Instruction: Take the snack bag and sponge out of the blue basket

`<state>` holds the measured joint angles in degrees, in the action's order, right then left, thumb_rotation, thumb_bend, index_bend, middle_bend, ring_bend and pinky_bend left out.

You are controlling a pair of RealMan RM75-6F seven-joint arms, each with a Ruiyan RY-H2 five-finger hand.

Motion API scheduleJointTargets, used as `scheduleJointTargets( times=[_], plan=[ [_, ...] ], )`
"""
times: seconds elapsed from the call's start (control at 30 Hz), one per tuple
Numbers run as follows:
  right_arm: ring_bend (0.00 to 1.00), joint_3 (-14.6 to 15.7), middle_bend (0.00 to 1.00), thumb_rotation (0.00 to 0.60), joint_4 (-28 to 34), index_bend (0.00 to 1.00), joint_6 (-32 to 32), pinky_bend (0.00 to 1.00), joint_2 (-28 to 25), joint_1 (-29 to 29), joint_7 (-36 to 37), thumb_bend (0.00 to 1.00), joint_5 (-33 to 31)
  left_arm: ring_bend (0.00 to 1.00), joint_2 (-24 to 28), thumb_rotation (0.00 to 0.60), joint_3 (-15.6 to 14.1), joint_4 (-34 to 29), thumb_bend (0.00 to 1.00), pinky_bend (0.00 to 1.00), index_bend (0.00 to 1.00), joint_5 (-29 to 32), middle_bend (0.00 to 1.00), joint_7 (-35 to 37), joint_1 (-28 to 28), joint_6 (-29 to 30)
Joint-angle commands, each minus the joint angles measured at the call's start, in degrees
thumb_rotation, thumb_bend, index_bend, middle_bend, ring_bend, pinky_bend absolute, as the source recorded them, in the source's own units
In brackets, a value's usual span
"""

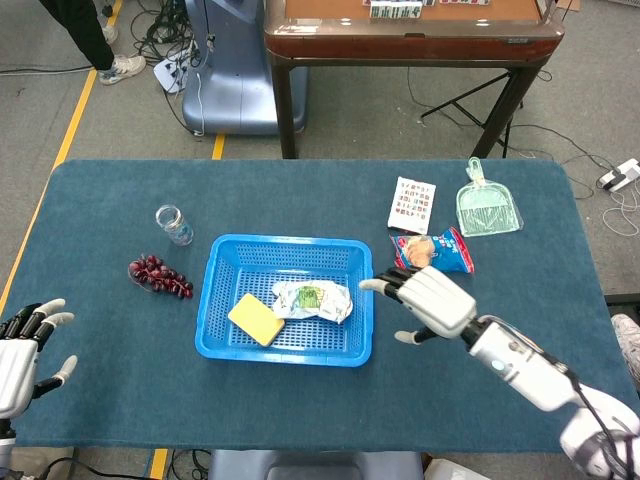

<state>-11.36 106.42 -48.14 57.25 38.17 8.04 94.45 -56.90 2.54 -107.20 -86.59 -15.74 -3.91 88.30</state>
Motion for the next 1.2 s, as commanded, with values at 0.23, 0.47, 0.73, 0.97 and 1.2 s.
scheduleJointTargets(
  times=[0.23,0.47,0.73,0.97,1.2],
  plan=[
    [0.12,-3.05,0.12,0.6,-9.73,0.02,14.12,0.3,13.14,13.7,-6.16,0.02,-10.82,0.17,0.39,0.6,-0.08,0.01,0.27,0.24,0.38,0.1,0.21,0.15,0.41,0.36],
    [0.08,-3.26,0.06,0.6,-18.68,0.0,18.0,0.25,22.63,20.0,-11.82,0.0,-18.1,0.17,0.82,0.6,-0.14,-0.04,0.27,0.24,0.38,0.2,0.21,0.37,0.93,0.94],
    [0.08,-2.01,0.07,0.6,-28.02,0.0,20.19,0.25,30.79,24.87,-14.8,0.0,-22.75,0.17,1.46,0.6,-0.35,0.52,0.27,0.24,0.38,0.69,0.21,1.23,1.83,1.59],
    [0.08,0.07,0.09,0.6,-34.22,0.0,22.17,0.25,35.8,27.79,-17.37,0.0,-25.66,0.17,1.6,0.6,-0.31,0.99,0.27,0.24,0.38,0.66,0.21,1.81,2.01,1.7],
    [0.13,1.7,0.24,0.6,-38.99,0.17,21.9,0.25,40.06,29.09,-19.94,0.04,-28.47,0.17,1.58,0.6,-0.4,1.26,0.27,0.24,0.38,0.82,0.21,2.12,2.25,1.66]
  ],
)
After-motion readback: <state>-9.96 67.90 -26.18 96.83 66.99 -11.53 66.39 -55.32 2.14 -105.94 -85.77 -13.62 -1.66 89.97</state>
